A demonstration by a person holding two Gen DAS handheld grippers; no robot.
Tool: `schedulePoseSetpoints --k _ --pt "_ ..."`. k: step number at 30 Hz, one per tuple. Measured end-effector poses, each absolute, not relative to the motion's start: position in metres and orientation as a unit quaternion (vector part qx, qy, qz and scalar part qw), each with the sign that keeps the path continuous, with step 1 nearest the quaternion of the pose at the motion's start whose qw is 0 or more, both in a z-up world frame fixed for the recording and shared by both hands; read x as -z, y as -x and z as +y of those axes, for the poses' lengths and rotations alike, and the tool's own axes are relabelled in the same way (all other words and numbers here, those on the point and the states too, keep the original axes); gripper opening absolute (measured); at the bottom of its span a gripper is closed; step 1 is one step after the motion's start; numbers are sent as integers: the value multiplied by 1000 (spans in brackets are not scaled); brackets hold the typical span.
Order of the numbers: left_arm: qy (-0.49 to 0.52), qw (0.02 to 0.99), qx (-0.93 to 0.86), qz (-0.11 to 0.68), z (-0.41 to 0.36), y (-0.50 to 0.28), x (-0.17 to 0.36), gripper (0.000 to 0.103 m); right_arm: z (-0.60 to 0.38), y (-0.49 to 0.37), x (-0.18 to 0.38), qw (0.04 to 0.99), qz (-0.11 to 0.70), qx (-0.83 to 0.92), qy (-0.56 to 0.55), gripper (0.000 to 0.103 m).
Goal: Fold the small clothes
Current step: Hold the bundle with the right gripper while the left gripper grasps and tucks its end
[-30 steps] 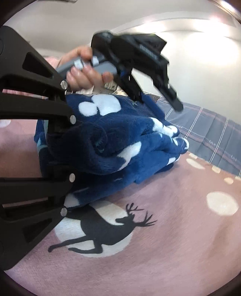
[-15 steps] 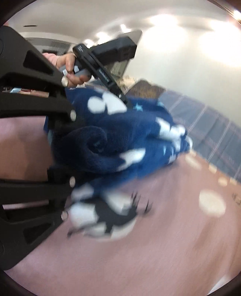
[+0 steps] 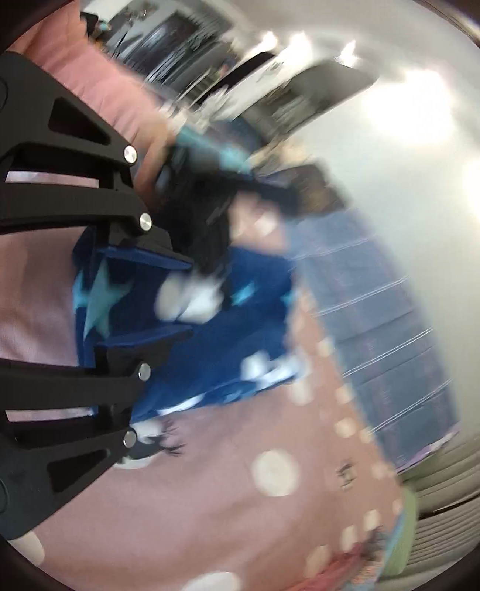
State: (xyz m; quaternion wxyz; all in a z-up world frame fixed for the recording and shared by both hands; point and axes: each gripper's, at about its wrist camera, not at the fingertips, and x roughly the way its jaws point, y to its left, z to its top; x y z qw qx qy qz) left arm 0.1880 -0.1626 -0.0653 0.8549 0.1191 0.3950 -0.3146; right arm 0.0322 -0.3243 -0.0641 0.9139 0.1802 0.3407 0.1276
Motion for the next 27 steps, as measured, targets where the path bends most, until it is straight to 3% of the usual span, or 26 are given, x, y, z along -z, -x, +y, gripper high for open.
schedulePoseSetpoints --k 2,5,9,12,17,24,27 --pt "-109 862 318 380 -161 -185 65 8 -329 -54 109 903 381 -95 -174 20" --pt "-103 876 301 363 -159 -172 52 14 -349 -48 117 894 376 -114 -217 19" --pt "-39 891 319 322 -126 -120 24 48 -351 -46 115 893 388 -100 -207 18" --pt "-85 902 311 286 -111 -54 27 63 -355 -40 116 896 382 -99 -204 18" --pt "-179 905 259 284 -122 -5 70 64 -348 -52 120 892 383 -103 -216 18" --pt "-159 917 157 332 -152 -47 102 67 -347 -54 119 890 386 -104 -220 18" --pt "-212 911 92 341 -145 -50 113 68 -344 -53 118 894 386 -100 -203 17"
